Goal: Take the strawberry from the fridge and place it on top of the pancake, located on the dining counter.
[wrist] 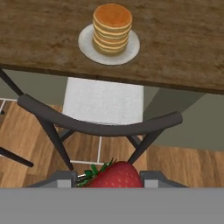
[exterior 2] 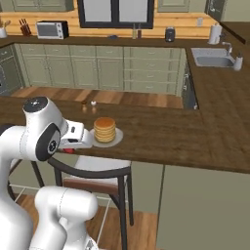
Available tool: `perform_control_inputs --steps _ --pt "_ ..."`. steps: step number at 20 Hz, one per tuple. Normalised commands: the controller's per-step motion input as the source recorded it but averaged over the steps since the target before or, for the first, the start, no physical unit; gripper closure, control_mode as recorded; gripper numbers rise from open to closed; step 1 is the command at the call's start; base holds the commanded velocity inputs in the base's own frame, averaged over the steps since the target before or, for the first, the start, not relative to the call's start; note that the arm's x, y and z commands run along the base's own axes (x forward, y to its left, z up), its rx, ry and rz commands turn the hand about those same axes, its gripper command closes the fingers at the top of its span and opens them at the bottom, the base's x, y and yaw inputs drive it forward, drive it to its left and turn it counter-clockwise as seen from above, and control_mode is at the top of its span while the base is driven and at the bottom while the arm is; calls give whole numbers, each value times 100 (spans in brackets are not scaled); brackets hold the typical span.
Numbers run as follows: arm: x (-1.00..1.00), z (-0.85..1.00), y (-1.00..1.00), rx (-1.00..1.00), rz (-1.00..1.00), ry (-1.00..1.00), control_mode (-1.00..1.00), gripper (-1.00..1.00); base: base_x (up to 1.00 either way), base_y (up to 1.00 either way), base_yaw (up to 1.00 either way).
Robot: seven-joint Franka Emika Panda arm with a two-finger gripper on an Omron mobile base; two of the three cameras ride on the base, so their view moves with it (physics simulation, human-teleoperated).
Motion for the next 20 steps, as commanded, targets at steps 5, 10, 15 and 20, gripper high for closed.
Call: perform_control_inputs --steps 5,10,15,20 --pt "0 0 0 0 0 0 100 100 80 0 5" --pt "0 0 0 0 0 0 100 100 27 -1 2" --pt "0 0 0 0 0 0 100 100 16 0 0" --pt "77 5 2 1 5 -13 -100 100 11 0 0"
